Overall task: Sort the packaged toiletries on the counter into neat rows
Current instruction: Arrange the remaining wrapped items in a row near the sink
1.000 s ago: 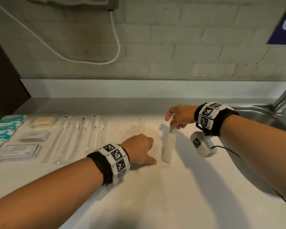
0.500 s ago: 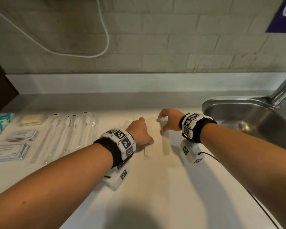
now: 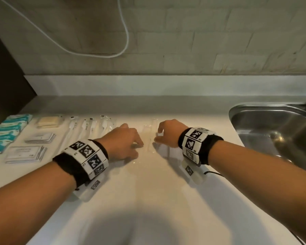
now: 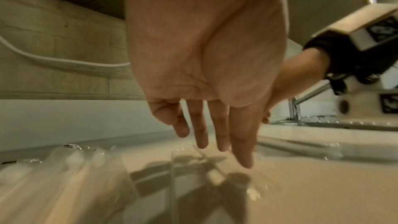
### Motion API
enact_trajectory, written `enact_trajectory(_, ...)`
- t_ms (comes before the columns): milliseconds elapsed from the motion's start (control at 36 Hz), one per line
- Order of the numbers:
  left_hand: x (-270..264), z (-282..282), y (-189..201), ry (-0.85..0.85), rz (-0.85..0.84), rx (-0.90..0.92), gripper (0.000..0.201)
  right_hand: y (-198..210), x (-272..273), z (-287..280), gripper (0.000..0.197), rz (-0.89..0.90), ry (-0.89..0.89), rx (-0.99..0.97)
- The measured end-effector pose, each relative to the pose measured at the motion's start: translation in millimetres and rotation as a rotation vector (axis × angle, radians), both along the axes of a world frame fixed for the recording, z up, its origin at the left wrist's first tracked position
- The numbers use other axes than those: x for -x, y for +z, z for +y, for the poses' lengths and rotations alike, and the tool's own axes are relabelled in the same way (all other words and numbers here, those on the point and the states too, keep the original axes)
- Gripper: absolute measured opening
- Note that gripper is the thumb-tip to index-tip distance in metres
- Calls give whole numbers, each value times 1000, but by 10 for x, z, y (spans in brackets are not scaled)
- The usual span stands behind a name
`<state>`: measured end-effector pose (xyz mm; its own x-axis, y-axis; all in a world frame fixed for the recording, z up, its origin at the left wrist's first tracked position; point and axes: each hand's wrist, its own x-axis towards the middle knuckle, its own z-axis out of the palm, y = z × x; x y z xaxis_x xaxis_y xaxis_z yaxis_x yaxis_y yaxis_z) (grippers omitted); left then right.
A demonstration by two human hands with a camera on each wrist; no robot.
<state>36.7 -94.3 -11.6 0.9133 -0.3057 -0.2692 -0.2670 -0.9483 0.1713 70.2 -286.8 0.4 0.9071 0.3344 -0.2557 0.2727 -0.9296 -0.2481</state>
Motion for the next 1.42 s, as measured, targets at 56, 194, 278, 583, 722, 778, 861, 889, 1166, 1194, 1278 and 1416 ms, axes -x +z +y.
enact_trajectory(56,59,-3,-36,-84,-3,-50,49,-20,-25,144,42,25,-49,-10)
enact_trajectory(194,130,-51,-63,-130,-91,-62,55,-119,-100,356,30,57,-110,31)
enact_trajectory(278,132,-42,-80,-104,-81,-36,55,-145,-103,382,30,57,-128,64)
enact_trajectory(583,149,-105,-140,-107,-102,58,52,-126,-45,326,41,115,-167,93)
enact_trajectory(722,111,19,-101,-58,-154,99,46,-112,2,260,69,132,-228,96)
enact_trajectory(778,72,143,-118,-19,-142,47,40,-120,41,242,82,142,-277,81)
enact_trajectory(861,51,261,-157,-24,-58,-66,34,-107,66,217,83,156,-327,-4)
enact_trajectory(889,50,274,-173,-39,-47,-85,32,-94,65,206,81,158,-340,-46)
enact_trajectory(1166,-55,223,-178,34,-133,-53,40,-52,161,319,37,-19,-185,7)
enact_trajectory(1194,-60,209,-175,40,-150,-25,40,-60,201,341,32,37,-160,51)
enact_trajectory(1278,-47,137,-129,0,-207,-10,44,-81,272,372,30,114,-144,43)
enact_trajectory(1416,11,177,-117,-38,-199,-145,44,-86,264,373,43,-114,52,41)
